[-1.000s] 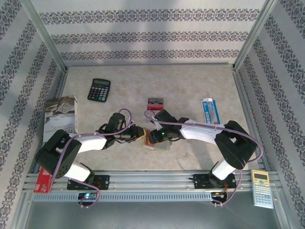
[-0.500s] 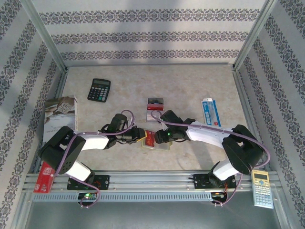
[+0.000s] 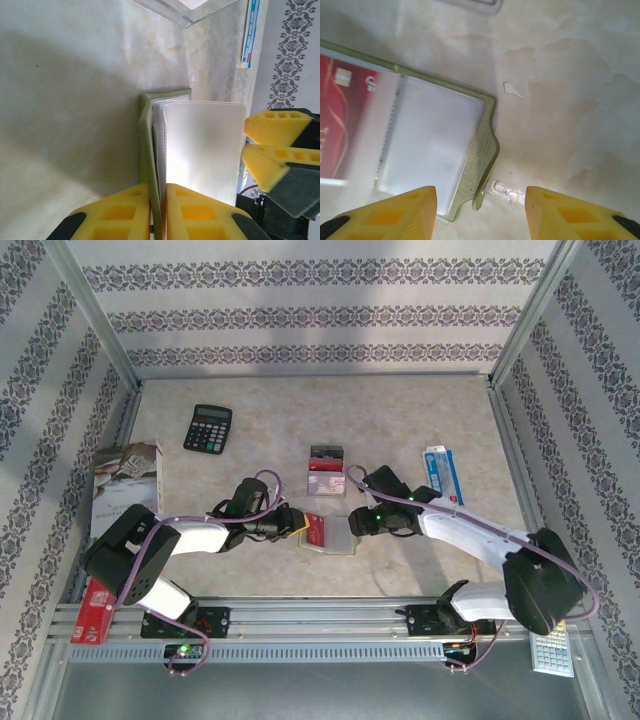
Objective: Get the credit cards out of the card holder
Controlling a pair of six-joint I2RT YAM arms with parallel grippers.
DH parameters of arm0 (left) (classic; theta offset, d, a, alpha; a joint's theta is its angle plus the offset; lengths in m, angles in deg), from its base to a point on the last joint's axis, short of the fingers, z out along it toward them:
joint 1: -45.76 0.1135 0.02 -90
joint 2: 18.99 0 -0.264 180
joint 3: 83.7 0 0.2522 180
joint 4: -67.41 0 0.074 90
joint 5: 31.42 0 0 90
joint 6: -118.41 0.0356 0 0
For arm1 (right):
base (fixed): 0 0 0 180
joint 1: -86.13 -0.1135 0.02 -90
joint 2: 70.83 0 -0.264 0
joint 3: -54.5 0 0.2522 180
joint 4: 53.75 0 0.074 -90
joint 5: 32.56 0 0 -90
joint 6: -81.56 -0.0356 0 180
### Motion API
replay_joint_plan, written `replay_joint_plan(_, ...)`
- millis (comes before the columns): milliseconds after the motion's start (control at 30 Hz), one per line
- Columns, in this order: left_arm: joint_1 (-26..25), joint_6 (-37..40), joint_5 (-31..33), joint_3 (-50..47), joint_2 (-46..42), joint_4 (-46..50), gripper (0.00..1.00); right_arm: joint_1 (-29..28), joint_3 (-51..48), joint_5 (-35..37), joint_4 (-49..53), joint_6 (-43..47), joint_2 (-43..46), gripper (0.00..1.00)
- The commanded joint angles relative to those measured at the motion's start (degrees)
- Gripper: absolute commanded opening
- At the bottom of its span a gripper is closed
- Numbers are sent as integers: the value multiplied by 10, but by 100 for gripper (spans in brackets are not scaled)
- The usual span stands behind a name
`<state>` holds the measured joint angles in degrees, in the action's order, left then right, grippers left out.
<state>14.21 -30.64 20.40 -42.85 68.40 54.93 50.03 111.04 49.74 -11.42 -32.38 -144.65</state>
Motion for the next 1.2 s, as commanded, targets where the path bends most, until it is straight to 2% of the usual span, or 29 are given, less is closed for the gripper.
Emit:
replay_joint_plan(0,-9,-4,-3,15,-9,-19,15,4,28,-53,11,-17,30,50)
replay_joint_plan(133,-10,-8,-3,16,-10,-22,14,-14,29,-178,-86,-95,6,41)
replay_joint_plan(267,-11,-7,0,16,-11,-20,11,-51,37,-198,-143,-133,-53,28)
replay_joint_plan(333,-11,-7,1,14,-11,-21,10,-51,28,-212,-180,-152,-78,25)
replay_joint_plan(433,-11,-9,4,6,-14,-29,8,-36,-12,-250,-271,-178,-95,27)
replay_joint_plan(633,-11,-22,1,-18,-20,-90,5,21,-74,-327,-363,-180,-97,28)
replay_joint_plan(967,-8,-95,16,-65,-31,-270,0,122,-147,-444,-443,-179,-26,32)
replay_joint_plan(1167,-8,-74,17,-47,-91,-202,0,180,-150,-541,-463,-172,5,35)
